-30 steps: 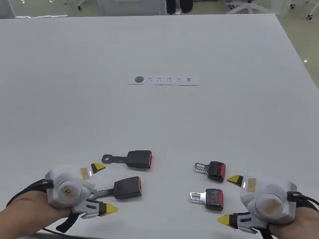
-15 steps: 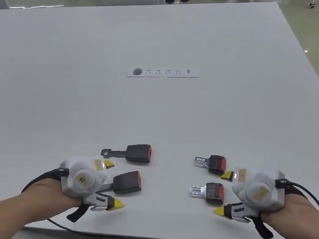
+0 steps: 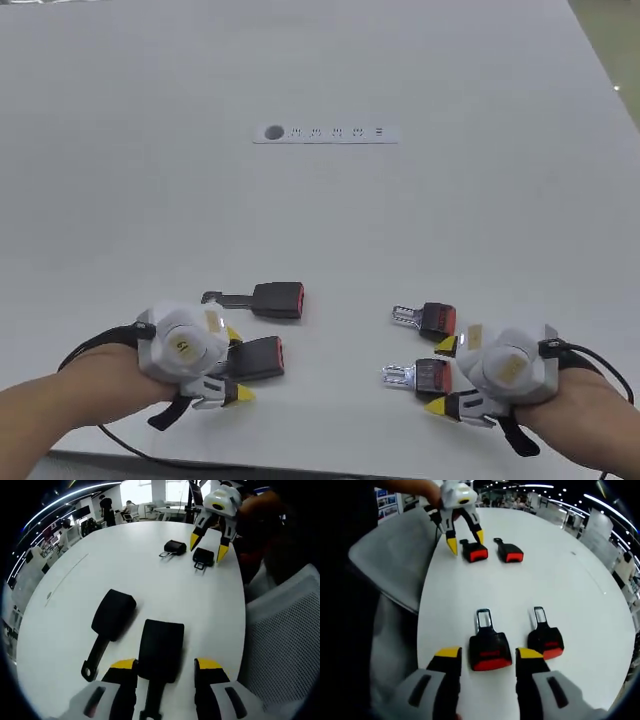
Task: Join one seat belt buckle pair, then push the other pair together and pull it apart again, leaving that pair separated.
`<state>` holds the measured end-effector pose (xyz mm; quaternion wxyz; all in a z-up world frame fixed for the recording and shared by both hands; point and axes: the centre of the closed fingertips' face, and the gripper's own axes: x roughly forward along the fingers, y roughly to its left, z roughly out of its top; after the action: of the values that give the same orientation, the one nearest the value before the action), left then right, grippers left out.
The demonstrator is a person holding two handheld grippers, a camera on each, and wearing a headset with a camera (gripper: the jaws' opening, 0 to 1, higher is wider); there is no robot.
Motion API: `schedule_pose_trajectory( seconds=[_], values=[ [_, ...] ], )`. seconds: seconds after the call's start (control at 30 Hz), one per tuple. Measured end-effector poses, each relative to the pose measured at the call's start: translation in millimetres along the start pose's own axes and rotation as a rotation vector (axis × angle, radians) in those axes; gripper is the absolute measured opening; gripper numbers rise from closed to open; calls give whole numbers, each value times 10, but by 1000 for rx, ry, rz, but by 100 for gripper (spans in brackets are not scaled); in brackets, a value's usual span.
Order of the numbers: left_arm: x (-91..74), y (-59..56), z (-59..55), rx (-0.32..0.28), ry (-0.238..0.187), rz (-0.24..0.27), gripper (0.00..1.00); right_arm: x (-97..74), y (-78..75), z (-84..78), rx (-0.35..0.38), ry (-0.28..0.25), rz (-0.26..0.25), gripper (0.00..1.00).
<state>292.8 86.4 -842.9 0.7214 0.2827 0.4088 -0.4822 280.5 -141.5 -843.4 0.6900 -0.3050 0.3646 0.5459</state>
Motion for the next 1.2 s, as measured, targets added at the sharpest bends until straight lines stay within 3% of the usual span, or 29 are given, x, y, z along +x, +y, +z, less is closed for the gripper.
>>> schedule_pose_trajectory(
  seconds=[0.3, 0.7, 0.83, 0.9, 1.2],
  values=[
    [6, 59, 3, 33, 17, 2, 36, 28, -13, -10, 8, 4, 9, 35],
    [40, 62, -57, 182, 66, -8, 33, 53, -10, -14, -35, 39, 45, 33],
    [42, 68, -63, 195, 68, -11, 33, 58, -15, -11, -39, 43, 50, 33],
    [39, 65, -61, 258, 76, -18, 33, 62, -21, -9, -40, 45, 50, 33],
    [61, 31, -34, 348, 110, -61, 32, 71, -34, 3, -47, 57, 51, 33]
  ],
)
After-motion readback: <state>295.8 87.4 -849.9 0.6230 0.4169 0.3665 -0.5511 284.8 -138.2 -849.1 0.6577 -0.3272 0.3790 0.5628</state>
